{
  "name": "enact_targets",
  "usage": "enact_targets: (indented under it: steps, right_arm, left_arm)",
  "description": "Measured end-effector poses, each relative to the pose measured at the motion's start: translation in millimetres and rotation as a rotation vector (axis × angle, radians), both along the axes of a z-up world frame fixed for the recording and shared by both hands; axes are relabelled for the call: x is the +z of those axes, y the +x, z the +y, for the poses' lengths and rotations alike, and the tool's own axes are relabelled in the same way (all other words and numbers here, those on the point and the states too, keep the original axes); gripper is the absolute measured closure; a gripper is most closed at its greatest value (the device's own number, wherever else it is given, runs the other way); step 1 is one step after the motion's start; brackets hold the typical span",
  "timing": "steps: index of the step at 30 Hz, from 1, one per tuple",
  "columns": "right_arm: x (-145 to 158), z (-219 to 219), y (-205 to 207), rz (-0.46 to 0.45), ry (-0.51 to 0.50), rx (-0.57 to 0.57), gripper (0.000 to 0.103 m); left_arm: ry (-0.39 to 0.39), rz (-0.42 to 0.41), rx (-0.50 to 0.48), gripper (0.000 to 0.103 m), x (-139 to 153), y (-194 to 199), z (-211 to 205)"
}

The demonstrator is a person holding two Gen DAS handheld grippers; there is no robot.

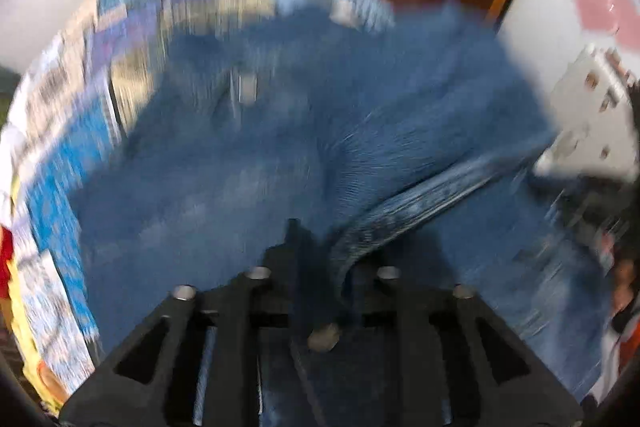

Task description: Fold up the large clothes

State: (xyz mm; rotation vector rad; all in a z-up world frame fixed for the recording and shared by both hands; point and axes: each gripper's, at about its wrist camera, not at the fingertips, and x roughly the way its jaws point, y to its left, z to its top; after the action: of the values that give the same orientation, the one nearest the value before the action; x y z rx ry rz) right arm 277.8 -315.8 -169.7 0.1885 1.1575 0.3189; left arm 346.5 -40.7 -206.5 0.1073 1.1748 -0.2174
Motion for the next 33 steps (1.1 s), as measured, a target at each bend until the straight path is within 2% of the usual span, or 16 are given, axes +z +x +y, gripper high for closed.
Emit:
enact_targets:
  steps: [1, 3, 5, 7, 11, 12, 15, 19, 23, 25, 26, 27, 28, 30, 33]
  right_arm:
    - [-2.1, 0.1, 2.2, 0.004, 0.003, 0.000, 0.090]
    - [-3.4, -0.1, -2.0, 0.001, -0.007, 0.004, 0.090]
    - [-0.7, -2.3, -6.8, 0.005, -0.021, -0.003, 0.090]
    - [1.9, -5.7, -11.2, 0.021, -0.029, -0.010, 0.090]
    - [17.2, -29.6, -20.7, 0.004, 0.011, -0.058, 0.090]
    - [21.3, -33.8, -23.3, -0.005, 0.008, -0.070, 0.090]
    - [37.7, -51.5, -35.8, -0.051, -0.001, -0.112, 0.090]
    - [53.2, -80.5, -54.1, -0.076, 0.038, -0.190, 0.090]
    - [55.1, -95.1, -67.5, -0.071, 0.028, -0.230, 0.090]
    - [52.6, -98.2, -71.3, -0.071, 0.001, -0.242, 0.090]
    - [50.4, -101.1, -73.3, -0.067, -0.001, -0.246, 0.090]
    - [48.0, -100.6, -73.6, -0.060, 0.004, -0.249, 0.090]
    - [45.6, -97.9, -71.9, -0.052, 0.011, -0.251, 0.090]
    - [40.1, -96.3, -69.2, -0.036, 0.024, -0.253, 0.090]
    - [36.1, -90.0, -62.1, -0.028, 0.022, -0.239, 0.090]
  left_arm:
    - [-0.003, 0.010, -0.003, 0.069, -8.7, -4.0, 2.7]
    - [0.013, -0.016, -0.016, 0.065, -5.7, -8.3, 0.2]
    - [0.055, -0.029, -0.032, 0.059, 8.1, -8.1, -10.6]
    - [0.061, -0.076, -0.076, 0.058, 27.4, -10.2, -24.3]
    - [0.035, -0.202, -0.172, 0.024, 69.9, -18.1, -58.8]
    - [0.028, -0.228, -0.191, 0.020, 76.6, -19.6, -67.0]
    - [0.015, -0.256, -0.267, 0.019, 89.9, -11.6, -104.8]
    - [0.010, -0.225, -0.362, 0.019, 77.5, 6.0, -155.0]
    - [0.126, -0.129, -0.405, 0.019, 29.7, 23.9, -198.3]
    - [0.163, -0.142, -0.381, 0.024, 14.1, 27.5, -200.0]
    - [0.172, -0.159, -0.367, 0.037, 10.5, 29.1, -199.8]
    - [0.189, -0.190, -0.341, 0.057, 10.6, 29.4, -197.6]
    - [0.188, -0.198, -0.313, 0.059, 12.7, 31.0, -193.9]
    - [0.094, -0.183, -0.274, 0.073, 23.9, 33.7, -179.9]
    - [0.007, -0.179, -0.235, 0.082, 44.0, 35.4, -161.4]
